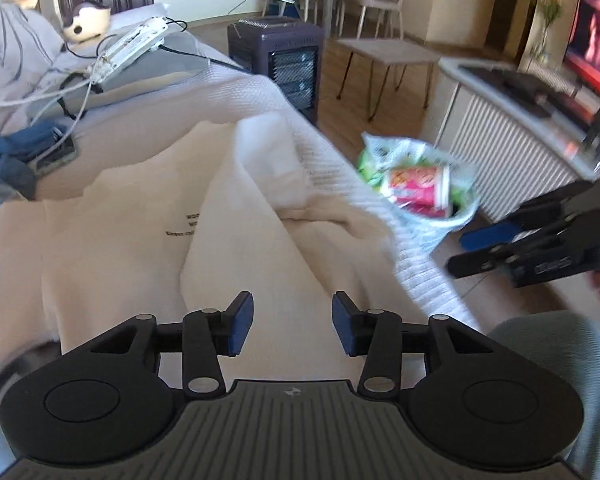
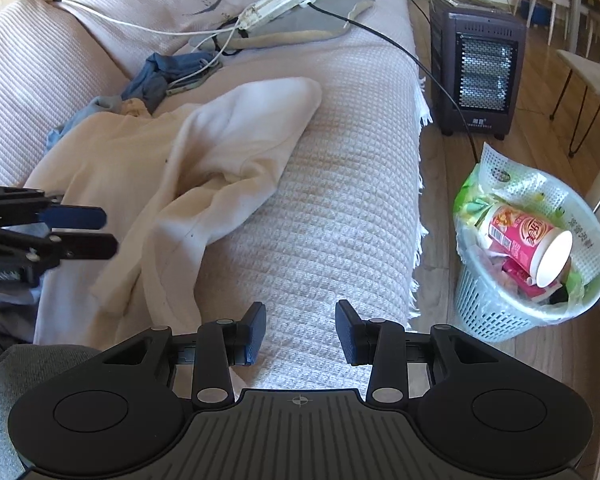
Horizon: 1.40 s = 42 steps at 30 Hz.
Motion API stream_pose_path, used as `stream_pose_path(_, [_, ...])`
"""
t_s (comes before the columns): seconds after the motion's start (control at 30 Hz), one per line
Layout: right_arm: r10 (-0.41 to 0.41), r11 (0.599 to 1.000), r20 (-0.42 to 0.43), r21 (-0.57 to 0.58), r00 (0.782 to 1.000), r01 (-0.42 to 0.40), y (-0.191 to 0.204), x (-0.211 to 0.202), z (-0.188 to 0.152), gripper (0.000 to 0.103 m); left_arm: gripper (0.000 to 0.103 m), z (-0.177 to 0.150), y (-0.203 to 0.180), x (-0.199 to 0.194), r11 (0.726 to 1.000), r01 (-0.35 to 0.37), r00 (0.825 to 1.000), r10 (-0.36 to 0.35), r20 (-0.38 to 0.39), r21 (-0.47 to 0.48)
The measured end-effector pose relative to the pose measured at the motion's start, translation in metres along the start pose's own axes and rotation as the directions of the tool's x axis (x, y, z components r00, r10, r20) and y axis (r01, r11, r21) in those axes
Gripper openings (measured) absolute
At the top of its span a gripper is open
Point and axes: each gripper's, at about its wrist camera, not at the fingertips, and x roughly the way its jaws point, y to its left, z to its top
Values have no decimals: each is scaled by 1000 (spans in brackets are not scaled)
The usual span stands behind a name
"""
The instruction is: Fold clothes
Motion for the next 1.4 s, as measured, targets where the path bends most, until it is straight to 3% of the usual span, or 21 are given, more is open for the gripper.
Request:
stream_pose_path(0.1, [17,1000,26,11,1000,-17,1,-2,5,39,43,-3,-3,13,1000,-15,999,16,-51,22])
stream_pose_path(0.33, [107,993,112,34,988,-112,9,-6,32,39,48,-4,-1,14,999,18,999,-19,-51,-30])
stream_pose_path(0.47, [147,987,95,47,985,-152,15,8,46,39,50,0,3,6,993,85,996,-86,-8,-82])
stream_pose_path(0.57, [154,988,29,19,988,-154,21,27,51,38,52,1,-1,12,994,82,997,-83,-7,-77])
stream_pose_path(0.6, [141,990,1,-2,990,-141,24,35,52,35,51,2,-2,18,994,77,997,-78,-4,-75])
stream_pose_path(0.67, [74,995,-41,-68,996,-77,31,47,53,18,24,2,-3,36,993,89,996,-91,-16,-79])
stream_pose_path(0.7, [23,994,-52,-109,998,-29,34,53,52,9,1,2,-1,44,991,100,994,-103,-30,-92])
stream_pose_path(0.77, [-65,985,-57,-161,996,55,33,59,52,7,0,3,4,52,985,121,991,-126,-41,-123])
stream_pose_path(0.83, [-92,984,-50,-156,994,84,24,57,53,6,0,7,12,48,983,123,992,-126,-13,-139])
stream_pose_path(0.97, [-113,979,-34,-175,993,106,16,57,52,6,0,15,38,26,987,40,998,-34,44,-154])
stream_pose_path(1.03, [-124,978,-50,-177,991,113,13,68,48,7,0,16,55,24,983,-36,999,43,33,-180])
stream_pose_path(1.1, [-134,973,-58,-195,989,120,15,81,41,8,0,11,69,22,975,-47,998,52,20,-217])
stream_pose_path(1.2, [-109,981,-63,-166,992,98,11,75,46,16,0,6,81,17,962,2,1000,7,31,-274])
stream_pose_path(1.3, [-54,995,-72,-90,996,47,-1,59,60,27,1,6,82,14,965,-11,999,21,37,-264])
stream_pose_path(1.4, [-35,998,-25,-54,999,33,-6,41,82,28,1,12,92,10,963,-17,997,37,69,-269])
